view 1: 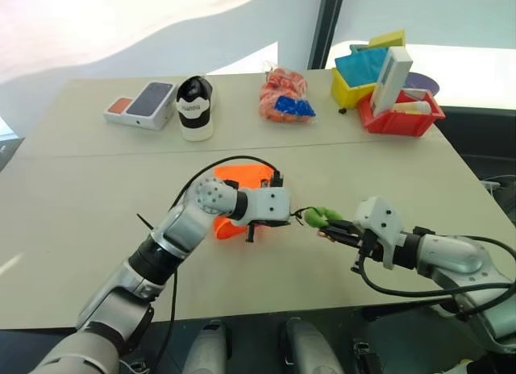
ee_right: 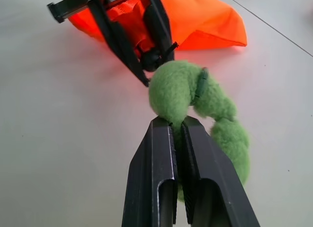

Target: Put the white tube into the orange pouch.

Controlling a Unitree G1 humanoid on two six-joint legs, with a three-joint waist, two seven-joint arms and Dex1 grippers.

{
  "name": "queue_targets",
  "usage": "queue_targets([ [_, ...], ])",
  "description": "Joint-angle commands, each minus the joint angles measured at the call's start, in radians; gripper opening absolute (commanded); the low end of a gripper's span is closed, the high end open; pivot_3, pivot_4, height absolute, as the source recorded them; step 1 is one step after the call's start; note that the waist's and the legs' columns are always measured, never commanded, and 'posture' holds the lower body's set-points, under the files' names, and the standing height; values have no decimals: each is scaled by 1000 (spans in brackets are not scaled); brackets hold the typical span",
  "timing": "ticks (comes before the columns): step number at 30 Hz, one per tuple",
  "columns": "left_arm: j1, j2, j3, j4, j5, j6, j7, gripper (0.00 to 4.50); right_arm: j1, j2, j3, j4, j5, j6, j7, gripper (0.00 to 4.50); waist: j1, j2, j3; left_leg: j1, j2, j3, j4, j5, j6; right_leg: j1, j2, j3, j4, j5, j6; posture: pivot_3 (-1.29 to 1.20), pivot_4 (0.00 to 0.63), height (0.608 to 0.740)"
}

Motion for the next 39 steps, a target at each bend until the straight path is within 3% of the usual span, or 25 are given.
queue_targets([
  [1, -2, 1, 15, -22, -5, 7, 24, 336, -14, 1, -11, -15, -1, -18, 3, 0, 0, 0, 0, 0, 0, 0, 0, 0, 0, 0, 0, 0, 0, 0, 0, 0, 150, 740],
  [8, 36, 97, 34, -32, -41, -24, -29, 336, 11, -19, -47, 25, -41, -39, -6, 0, -2, 0, 0, 1, 0, 0, 0, 0, 0, 0, 0, 0, 0, 0, 0, 0, 150, 740],
  [17, 159, 272, 94, -70, -84, -79, -79, 336, 3, -77, -52, 186, -241, -109, -78, 0, -1, 1, 0, 1, 0, 0, 0, 0, 0, 0, 0, 0, 1, 0, 0, 0, 150, 740],
  [22, 198, 261, 148, -116, -180, 6, -78, 336, -20, -56, -36, 161, -213, -110, -44, 0, -2, 1, 0, 1, 0, 0, 0, 0, 0, 0, 0, 0, 1, 0, 0, 0, 150, 740],
  [24, 203, 233, 190, -135, -245, 80, -58, 1328, -26, -44, -32, 125, -159, -75, -12, 0, -1, 1, 0, 1, 0, 0, 0, 0, 0, 0, 0, 0, 1, 0, 0, 0, 150, 740],
  [26, 217, 216, 233, -157, -301, 126, -40, 1988, -28, -32, -34, 93, -118, -36, 1, 718, -1, 1, 0, 1, 0, 0, 0, 0, 0, 0, 0, 0, 1, 0, 0, 0, 150, 740],
  [30, 275, 180, 365, -219, -442, 252, 22, 4141, 6, -16, -52, 28, -55, 23, 9, 2658, -1, 1, 0, 1, 0, 0, 0, 0, 0, 0, 0, 0, 1, 0, 0, 0, 150, 740],
  [31, 308, 191, 403, -236, -478, 277, 23, 4161, 17, -7, -63, 18, -38, 24, 11, 3146, -3, 1, 0, 1, 0, 0, 0, 0, 0, 0, 0, 0, 1, 0, 0, 0, 150, 740],
  [39, 492, 189, 696, -179, -564, 281, 210, 4161, 84, 94, -222, 104, 46, -57, -6, 3146, 1, 0, -1, 5, 1, 0, 0, 0, 0, 4, -1, 0, 2, -2, -3, 0, 150, 740],
])
